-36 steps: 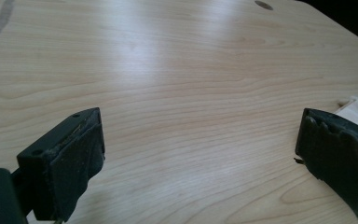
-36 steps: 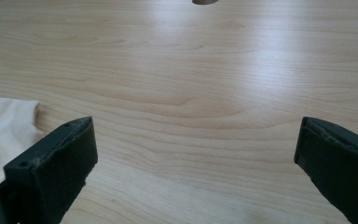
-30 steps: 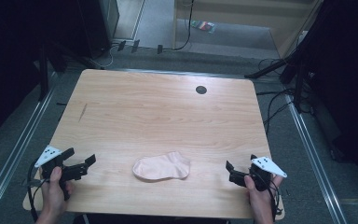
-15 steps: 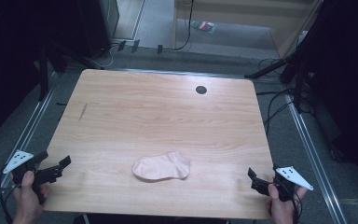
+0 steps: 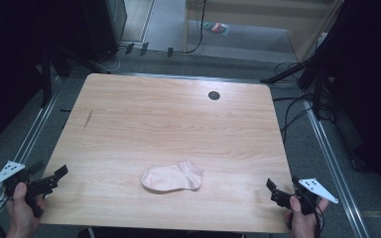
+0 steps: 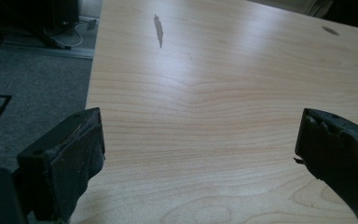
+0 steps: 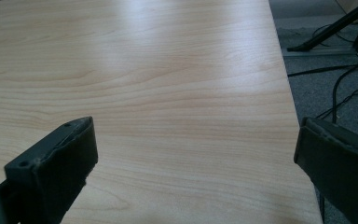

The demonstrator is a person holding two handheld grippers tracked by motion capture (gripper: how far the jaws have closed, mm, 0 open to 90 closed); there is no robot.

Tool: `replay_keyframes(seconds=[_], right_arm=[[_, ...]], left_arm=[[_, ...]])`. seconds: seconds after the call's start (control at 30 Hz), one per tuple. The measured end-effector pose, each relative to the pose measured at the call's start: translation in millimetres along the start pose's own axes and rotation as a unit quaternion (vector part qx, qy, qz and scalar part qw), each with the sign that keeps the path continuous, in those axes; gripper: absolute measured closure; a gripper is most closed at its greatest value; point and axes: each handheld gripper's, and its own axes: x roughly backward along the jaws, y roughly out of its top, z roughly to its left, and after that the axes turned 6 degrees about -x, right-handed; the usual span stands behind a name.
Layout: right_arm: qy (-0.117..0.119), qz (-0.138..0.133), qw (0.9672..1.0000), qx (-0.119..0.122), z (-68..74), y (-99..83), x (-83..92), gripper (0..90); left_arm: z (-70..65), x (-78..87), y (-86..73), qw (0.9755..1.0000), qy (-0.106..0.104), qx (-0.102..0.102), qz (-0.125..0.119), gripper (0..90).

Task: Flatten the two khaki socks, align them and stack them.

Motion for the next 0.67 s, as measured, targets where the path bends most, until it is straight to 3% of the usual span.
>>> replay_keyframes(seconds=[0.67], right_arm=[[-0.003,0.005,1.0,-0.008,-1.1,0.9,-1.7,0.0]], left_arm=[[-6.2,-6.1,0.7,0.9995,0.011,-0.022,0.02,1.7]])
